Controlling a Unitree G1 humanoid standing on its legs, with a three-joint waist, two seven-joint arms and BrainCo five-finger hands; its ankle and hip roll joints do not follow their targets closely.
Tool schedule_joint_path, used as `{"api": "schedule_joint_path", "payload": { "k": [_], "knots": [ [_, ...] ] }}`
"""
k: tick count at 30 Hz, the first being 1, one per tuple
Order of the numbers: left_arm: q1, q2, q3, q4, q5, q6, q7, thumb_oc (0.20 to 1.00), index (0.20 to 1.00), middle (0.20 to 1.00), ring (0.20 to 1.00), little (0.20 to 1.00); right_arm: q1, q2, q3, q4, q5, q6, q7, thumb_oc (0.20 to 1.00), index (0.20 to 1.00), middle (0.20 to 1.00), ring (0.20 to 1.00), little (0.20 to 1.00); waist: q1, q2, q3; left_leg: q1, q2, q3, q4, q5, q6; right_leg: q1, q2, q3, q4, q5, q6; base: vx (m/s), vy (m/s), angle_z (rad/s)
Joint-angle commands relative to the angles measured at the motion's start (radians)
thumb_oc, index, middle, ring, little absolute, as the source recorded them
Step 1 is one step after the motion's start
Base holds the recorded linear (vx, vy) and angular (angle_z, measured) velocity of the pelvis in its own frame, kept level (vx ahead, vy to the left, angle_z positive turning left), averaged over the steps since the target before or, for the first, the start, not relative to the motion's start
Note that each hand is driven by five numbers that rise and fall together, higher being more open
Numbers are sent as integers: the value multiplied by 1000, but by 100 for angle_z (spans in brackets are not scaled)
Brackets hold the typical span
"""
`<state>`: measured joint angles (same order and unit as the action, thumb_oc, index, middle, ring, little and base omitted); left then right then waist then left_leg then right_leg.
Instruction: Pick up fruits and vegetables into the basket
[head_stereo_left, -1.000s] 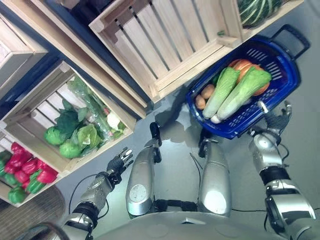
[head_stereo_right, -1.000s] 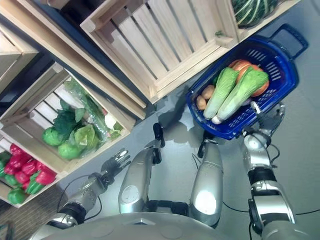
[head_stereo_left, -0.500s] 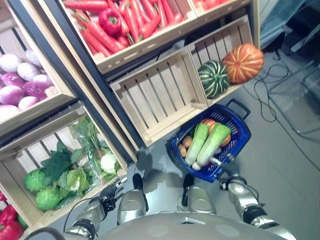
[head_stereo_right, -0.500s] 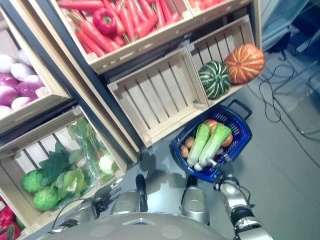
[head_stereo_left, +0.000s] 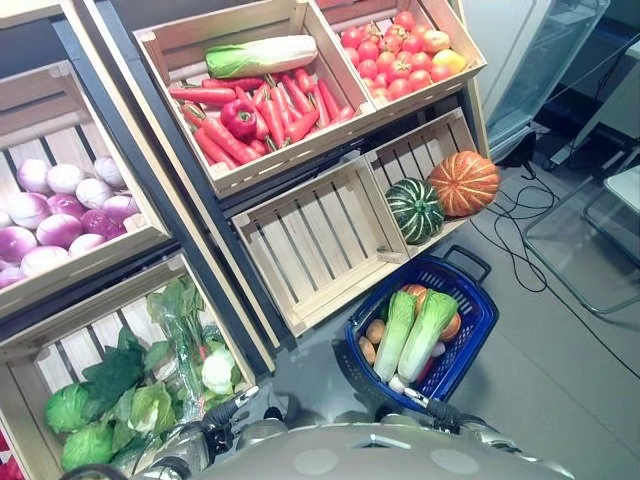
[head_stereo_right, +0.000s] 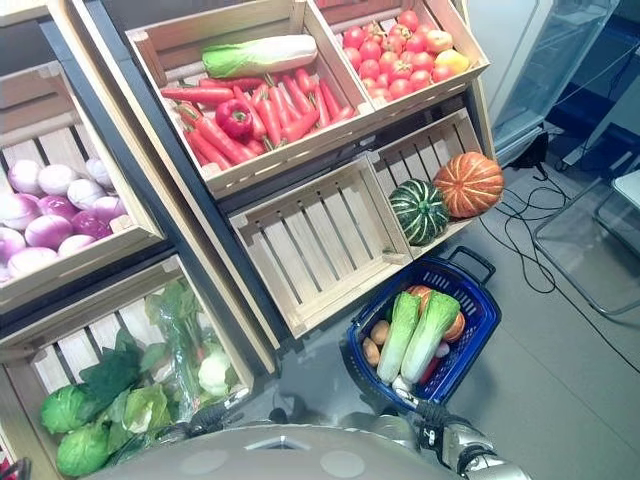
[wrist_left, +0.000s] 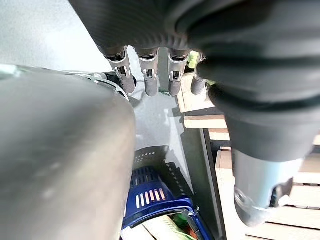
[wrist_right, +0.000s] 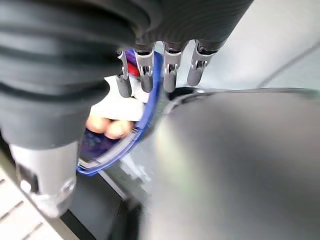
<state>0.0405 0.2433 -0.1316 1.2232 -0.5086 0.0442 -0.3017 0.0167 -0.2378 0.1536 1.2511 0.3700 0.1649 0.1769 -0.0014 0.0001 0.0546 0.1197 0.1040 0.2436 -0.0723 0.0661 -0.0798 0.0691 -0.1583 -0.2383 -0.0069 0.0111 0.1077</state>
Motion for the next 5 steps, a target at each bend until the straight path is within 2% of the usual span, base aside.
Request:
{"api": "schedule_joint_path", "payload": {
  "k": [1, 5],
  "knots": [
    [-61, -44, -5, 46, 47, 33, -16, 1000, 1000, 1000, 1000, 1000, -44, 43, 32, 55, -34, 34, 80, 1000, 1000, 1000, 1000, 1000, 11, -16, 66, 24, -33, 7, 44, -113, 37, 40, -22, -62, 5, 7, 28, 0, 0, 0],
    [-69, -45, -13, 47, 74, 43, -20, 1000, 1000, 1000, 1000, 1000, -54, 44, 56, 51, -65, 25, 77, 1000, 1000, 1000, 1000, 1000, 15, -19, 58, 28, -35, 11, 52, -121, 40, 49, -18, -66, 6, -2, 23, 0, -3, 3]
  ]
}}
